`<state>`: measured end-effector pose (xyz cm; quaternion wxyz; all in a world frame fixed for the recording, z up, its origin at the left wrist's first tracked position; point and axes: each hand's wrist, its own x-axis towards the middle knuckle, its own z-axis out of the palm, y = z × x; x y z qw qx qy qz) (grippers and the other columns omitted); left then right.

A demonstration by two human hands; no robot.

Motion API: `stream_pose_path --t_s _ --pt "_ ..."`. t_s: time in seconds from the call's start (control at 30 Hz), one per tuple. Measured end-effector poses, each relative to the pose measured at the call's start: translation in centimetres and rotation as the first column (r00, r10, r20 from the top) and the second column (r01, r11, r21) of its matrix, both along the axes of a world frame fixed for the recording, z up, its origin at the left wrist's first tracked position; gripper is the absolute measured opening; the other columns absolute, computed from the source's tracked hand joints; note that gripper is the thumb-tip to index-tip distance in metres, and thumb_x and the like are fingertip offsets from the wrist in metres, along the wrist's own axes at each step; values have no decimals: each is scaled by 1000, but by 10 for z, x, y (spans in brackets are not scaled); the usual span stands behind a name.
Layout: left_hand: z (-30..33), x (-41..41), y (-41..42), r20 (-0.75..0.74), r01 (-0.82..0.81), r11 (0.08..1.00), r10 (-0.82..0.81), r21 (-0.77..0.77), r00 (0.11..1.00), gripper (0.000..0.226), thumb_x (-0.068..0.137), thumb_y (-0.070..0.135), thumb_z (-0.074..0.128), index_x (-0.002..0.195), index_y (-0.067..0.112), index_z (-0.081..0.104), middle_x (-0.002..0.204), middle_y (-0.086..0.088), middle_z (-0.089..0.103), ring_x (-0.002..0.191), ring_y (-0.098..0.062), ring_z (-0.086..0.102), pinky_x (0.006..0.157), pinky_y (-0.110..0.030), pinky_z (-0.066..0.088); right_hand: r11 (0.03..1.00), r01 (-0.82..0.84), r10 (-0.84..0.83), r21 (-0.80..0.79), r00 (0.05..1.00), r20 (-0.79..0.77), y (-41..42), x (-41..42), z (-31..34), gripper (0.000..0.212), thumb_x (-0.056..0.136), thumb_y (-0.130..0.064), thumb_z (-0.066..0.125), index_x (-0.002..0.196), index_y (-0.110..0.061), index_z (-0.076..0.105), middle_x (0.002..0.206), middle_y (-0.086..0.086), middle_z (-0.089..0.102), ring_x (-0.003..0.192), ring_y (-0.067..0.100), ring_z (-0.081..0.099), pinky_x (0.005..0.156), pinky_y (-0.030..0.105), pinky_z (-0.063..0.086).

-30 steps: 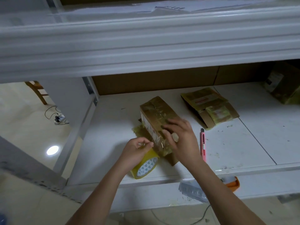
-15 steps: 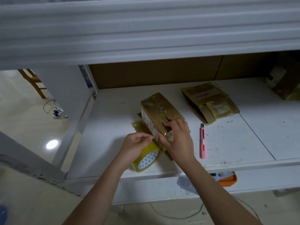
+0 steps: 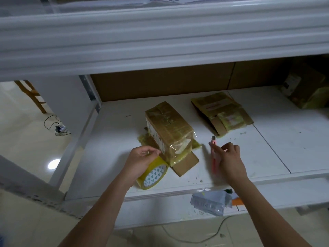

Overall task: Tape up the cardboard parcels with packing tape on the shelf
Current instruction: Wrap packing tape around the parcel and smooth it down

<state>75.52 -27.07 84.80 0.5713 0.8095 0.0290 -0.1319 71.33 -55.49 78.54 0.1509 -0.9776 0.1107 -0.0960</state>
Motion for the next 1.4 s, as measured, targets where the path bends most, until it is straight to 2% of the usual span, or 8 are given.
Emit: stream_pose_path --t_s 0.17,0.3,0.5,0.63,0.9,1.0,1.17,1.4 --pt "0 0 -2 8 -12 1000 12 15 1000 7 89 28 70 85 26 75 84 4 75 80 -20 72 70 -31 58 912 -202 246 -357 966 82 -6 -2 -1 53 37 -22 98 85 -13 78 72 8 59 67 28 57 49 32 49" --pt "-1 0 -1 13 -23 999 22 43 1000 4 89 31 69 91 28 72 93 2 72 84 -21 71 74 -35 60 911 -173 253 -373 951 177 -11 -5 -1 40 49 -11 93 82 -14 70 74 4 63 69 26 58 57 32 48" --pt "1 -3 -2 5 -51 998 51 22 999 7 88 31 70 90 24 68 90 0 72 81 -22 71 70 -32 58 980 -145 32 136 790 613 17 -13 40 17 81 -23 51 82 -7 54 75 -1 51 63 16 46 56 16 32" --pt "-1 -4 -1 7 -62 998 62 4 998 7 87 30 71 88 23 69 89 -3 72 80 -23 71 72 -34 58 847 -480 175 227 656 734 59 -8 74 20 87 -14 49 101 -6 60 87 1 59 74 7 54 70 9 43" --pt "1 -5 1 -18 -31 996 29 -87 999 5 88 23 71 83 22 69 77 0 73 68 -14 70 60 -21 50 611 -698 352 374 663 661 109 14 71 9 86 -13 65 90 -6 69 80 2 67 69 10 62 68 29 54" --pt "1 -3 4 -21 -28 997 26 -78 999 9 88 24 71 80 24 69 72 7 70 68 -11 67 57 -18 49 608 -652 328 453 726 604 105 14 62 16 86 -21 59 76 -9 60 70 3 64 59 14 61 75 47 54" --pt "0 1 8 -40 -13 996 10 -90 999 9 89 22 69 81 25 71 83 5 71 74 -12 67 60 -17 48 593 -712 445 377 680 583 106 15 61 16 80 -17 56 69 -5 57 62 2 61 55 14 59 113 38 38" --pt "-2 7 21 -69 -57 993 51 -99 996 11 88 27 70 77 28 70 89 -2 72 80 -22 69 67 -26 51 656 -743 646 134 644 408 105 20 51 10 72 -7 55 66 -14 54 58 -8 49 58 -4 42 118 52 24"
